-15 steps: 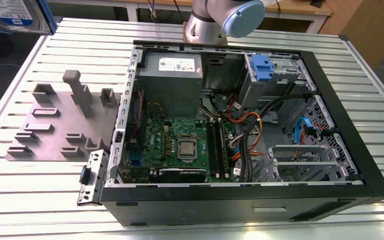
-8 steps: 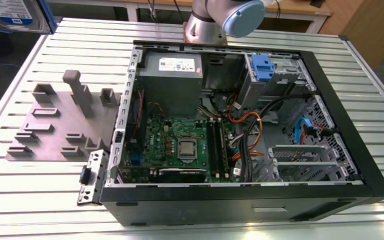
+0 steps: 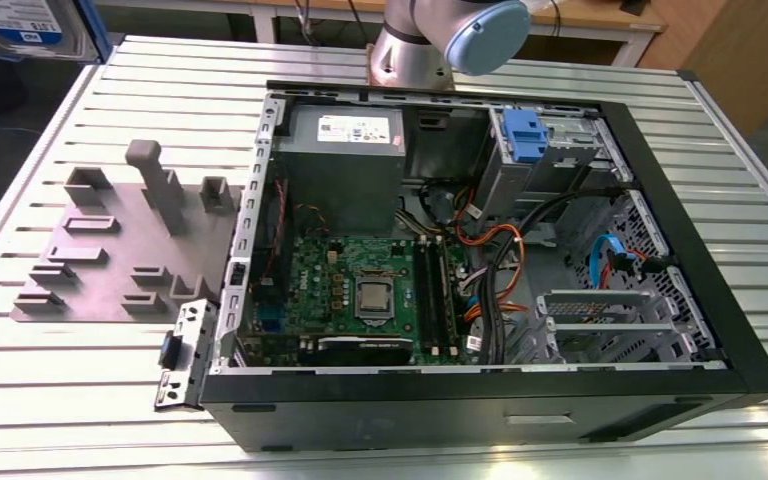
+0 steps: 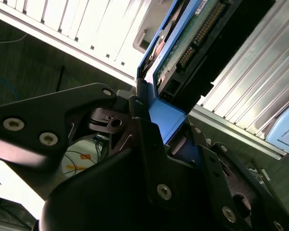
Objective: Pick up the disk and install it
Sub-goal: 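Pick up the disk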
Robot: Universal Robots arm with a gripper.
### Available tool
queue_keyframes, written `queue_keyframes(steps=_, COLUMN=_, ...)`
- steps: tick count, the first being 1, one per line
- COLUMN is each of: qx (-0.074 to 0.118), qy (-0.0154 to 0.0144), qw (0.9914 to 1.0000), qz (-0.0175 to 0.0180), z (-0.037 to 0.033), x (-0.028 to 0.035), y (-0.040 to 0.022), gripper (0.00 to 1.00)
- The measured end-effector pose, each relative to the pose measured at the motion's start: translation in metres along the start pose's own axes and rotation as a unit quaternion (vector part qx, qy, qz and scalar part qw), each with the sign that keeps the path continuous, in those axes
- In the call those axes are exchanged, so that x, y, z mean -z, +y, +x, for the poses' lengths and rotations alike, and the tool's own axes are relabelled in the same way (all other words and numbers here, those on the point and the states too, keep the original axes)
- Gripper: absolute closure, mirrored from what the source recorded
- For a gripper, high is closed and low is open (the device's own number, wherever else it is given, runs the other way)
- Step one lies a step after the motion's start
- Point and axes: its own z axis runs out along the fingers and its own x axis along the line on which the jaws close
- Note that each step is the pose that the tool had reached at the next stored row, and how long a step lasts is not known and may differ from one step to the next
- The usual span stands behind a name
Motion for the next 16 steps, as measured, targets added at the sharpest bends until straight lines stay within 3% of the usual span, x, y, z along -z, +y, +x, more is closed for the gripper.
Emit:
queue_keyframes(steps=5, qx=0.000, qy=0.0000, qw=1.00000, qz=0.0000, z=-0.0002, x=0.0049, y=0.0001, gripper=0.63)
queue_keyframes(steps=16, qx=0.000, qy=0.0000, qw=1.00000, qz=0.0000, z=-0.0003, x=0.0078, y=0.0001, gripper=0.63)
